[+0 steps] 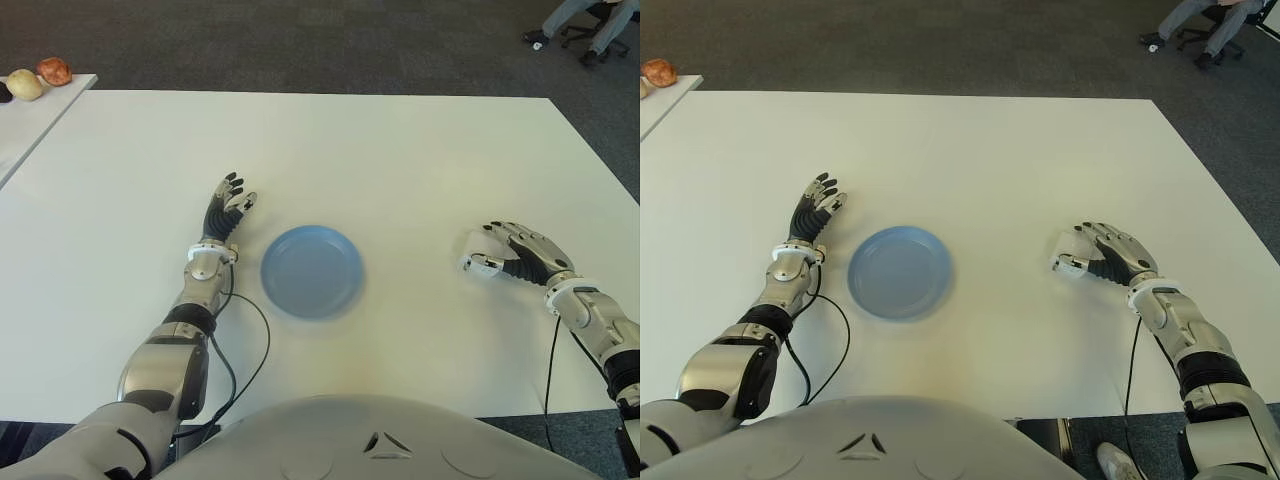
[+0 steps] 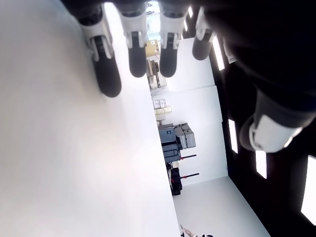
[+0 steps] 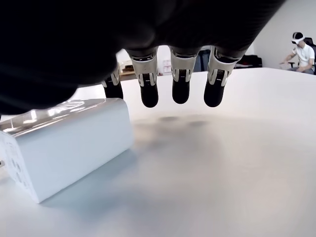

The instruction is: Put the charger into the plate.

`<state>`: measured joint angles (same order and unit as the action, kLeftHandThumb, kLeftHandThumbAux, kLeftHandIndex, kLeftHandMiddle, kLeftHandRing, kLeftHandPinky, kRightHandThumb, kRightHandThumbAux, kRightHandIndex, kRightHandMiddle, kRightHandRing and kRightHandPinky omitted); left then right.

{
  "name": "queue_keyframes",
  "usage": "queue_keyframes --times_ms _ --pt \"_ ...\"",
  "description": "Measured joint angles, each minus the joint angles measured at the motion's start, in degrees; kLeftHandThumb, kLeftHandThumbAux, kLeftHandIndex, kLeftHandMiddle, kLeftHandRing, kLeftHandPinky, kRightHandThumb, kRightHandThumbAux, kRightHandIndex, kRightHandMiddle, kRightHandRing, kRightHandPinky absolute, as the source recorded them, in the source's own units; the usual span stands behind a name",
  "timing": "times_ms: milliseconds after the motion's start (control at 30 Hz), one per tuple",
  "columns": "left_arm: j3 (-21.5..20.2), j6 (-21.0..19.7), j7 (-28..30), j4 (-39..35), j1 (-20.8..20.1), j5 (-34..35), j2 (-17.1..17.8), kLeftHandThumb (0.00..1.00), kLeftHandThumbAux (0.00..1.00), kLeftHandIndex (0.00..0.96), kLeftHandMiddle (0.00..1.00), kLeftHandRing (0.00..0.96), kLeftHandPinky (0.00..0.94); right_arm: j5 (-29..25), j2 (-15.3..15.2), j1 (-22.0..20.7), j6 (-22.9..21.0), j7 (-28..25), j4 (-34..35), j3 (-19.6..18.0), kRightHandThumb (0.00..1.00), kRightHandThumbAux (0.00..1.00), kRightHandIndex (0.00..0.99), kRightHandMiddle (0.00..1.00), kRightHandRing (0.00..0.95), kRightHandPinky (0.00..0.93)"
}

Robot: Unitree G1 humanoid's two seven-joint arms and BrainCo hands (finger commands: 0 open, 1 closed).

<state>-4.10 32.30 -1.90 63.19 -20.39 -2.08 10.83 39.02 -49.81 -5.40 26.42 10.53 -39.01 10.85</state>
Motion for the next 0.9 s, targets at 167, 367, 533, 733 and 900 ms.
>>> queue_keyframes --times_ms 167,367,533,733,900 --pt "0.03 0.01 0.00 -0.07 0.04 -0.01 0.01 0.000 0.549 0.067 0.148 0.139 0.140 0.12 0.58 -0.92 0.06 0.74 -1.97 1.47 0.373 0.121 0.000 0.000 0.000 0.000" --pt "0.03 0.04 0.00 -0.09 0.14 0.00 0.01 0.000 0.551 0.067 0.146 0.136 0.138 0.20 1.02 -2.20 0.45 1.78 -4.60 2.80 0.399 0.118 0.000 0.000 0.000 0.000" --pt "0.03 0.12 0.00 -0.24 0.31 0.00 0.04 0.000 0.552 0.063 0.143 0.134 0.135 0.58 1.02 -3.79 1.13 2.26 -7.15 4.39 0.430 0.114 0.000 0.000 0.000 0.000" --pt "0.02 0.12 0.00 -0.43 0.47 0.01 0.05 0.000 0.553 0.064 0.145 0.136 0.138 0.90 0.85 -5.89 2.20 2.45 -9.76 6.12 0.424 0.111 0.000 0.000 0.000 0.000" --pt "0.02 0.12 0.19 -0.64 0.62 0.06 0.05 0.000 0.557 0.066 0.147 0.138 0.138 1.31 0.08 -6.97 3.22 2.48 -10.86 7.50 0.394 0.112 0.000 0.000 0.000 0.000"
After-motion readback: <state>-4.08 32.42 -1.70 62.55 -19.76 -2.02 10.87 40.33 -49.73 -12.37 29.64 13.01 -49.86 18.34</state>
